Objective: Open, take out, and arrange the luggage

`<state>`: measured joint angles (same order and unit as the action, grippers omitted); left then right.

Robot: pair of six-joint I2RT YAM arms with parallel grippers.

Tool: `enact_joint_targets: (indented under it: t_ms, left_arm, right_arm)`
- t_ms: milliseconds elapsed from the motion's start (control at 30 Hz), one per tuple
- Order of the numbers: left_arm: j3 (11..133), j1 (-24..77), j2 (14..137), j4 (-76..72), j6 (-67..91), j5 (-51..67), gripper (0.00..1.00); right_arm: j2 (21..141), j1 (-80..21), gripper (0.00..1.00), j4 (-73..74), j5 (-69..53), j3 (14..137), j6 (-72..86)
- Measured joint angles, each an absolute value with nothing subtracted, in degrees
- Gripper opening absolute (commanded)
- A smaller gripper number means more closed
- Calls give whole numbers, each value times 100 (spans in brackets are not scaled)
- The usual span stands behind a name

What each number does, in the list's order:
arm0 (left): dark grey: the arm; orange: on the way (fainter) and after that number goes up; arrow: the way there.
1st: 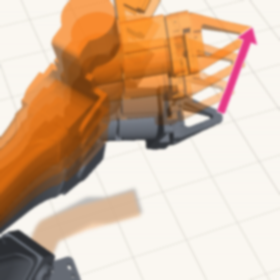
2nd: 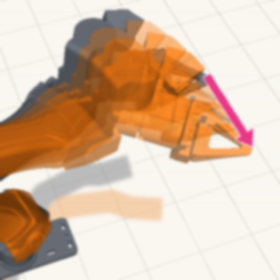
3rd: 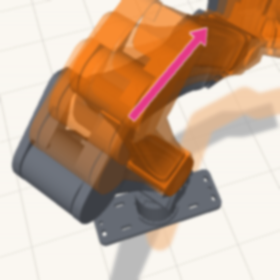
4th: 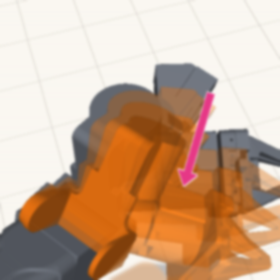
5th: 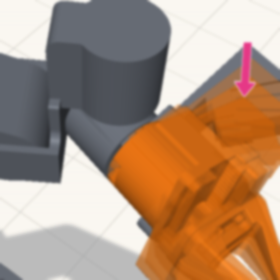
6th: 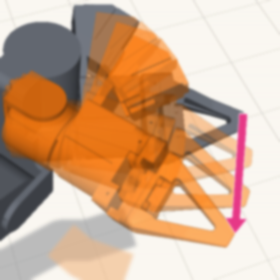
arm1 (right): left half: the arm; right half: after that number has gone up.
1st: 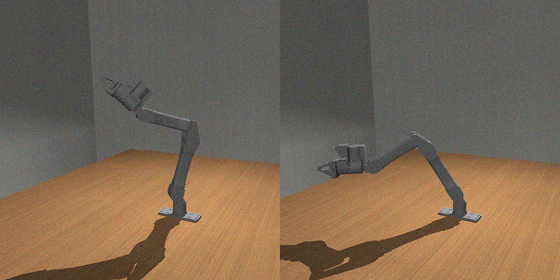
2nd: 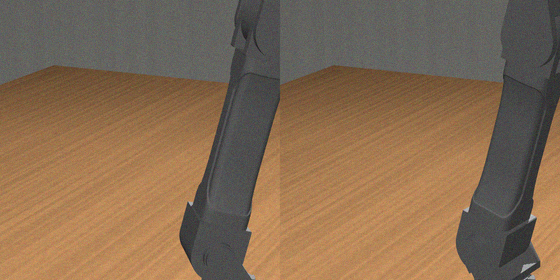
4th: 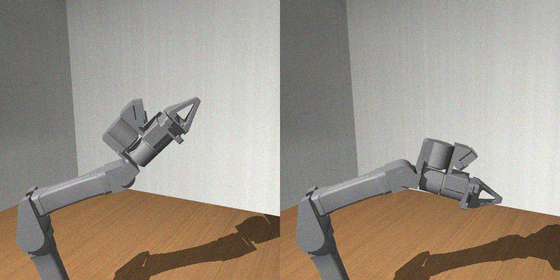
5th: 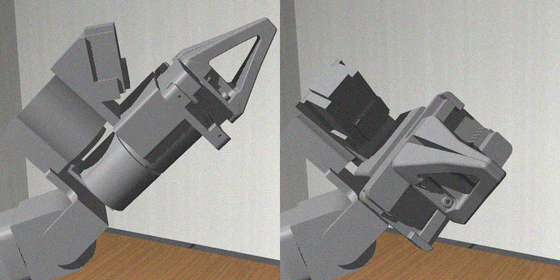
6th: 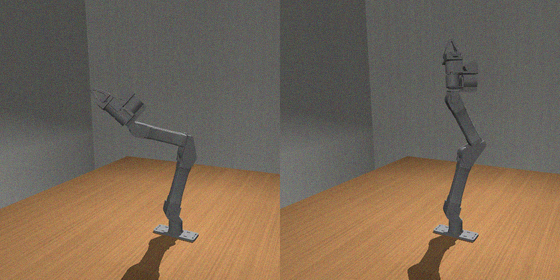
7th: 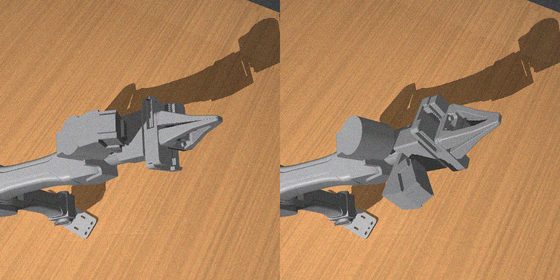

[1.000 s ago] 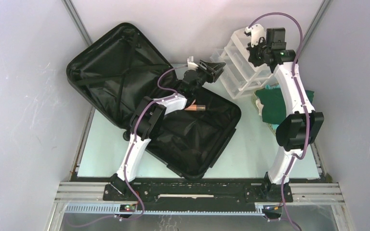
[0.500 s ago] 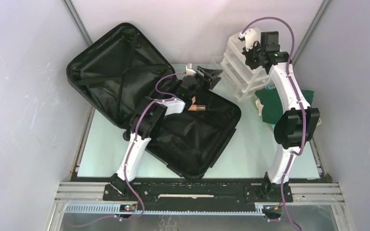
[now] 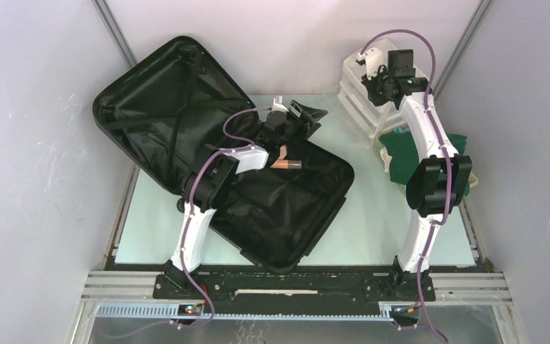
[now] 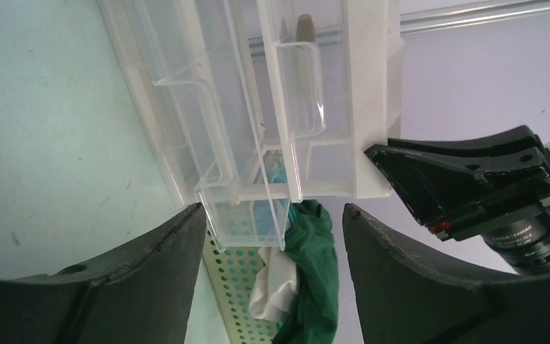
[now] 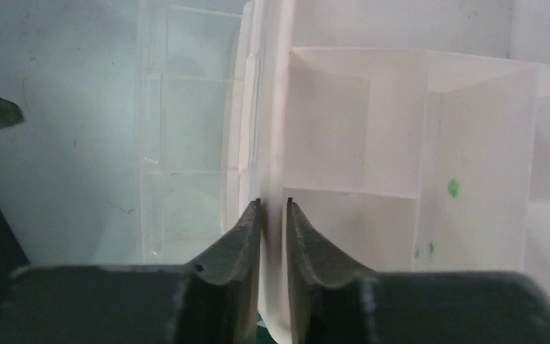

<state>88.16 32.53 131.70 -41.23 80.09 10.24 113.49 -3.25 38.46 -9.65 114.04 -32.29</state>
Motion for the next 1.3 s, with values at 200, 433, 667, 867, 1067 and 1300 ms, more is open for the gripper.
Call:
enact_joint_targets:
  t_ms: [200, 433, 667, 867, 1067, 1300]
  left_arm:
    - [8381, 3201, 12210, -3474, 6971, 1170, 76]
    - [7909, 3164, 10704, -2709, 5489, 1372, 76]
    - [6737, 3164, 8849, -1481, 3806, 1096, 76]
    - [5474, 3164, 6873, -604, 2823, 764, 83]
    - [4689, 3162, 4971, 163, 2165, 482, 100]
    - [4410, 3142, 3734, 1317, 1645, 305, 100]
  right_arm:
    - [11336, -183, 53, 4012, -1166, 11603, -3319]
    - [11010, -49, 60, 4309, -1575, 11758, -3330]
    - [10147, -117, 61, 4727, -2351, 11760, -3341]
    - [9080, -180, 65, 4845, -3621, 11314, -3380]
    - [8079, -657, 70, 4742, -4722, 9918, -3752]
    - [8169, -1463, 71, 5118, -5336, 9262, -4897]
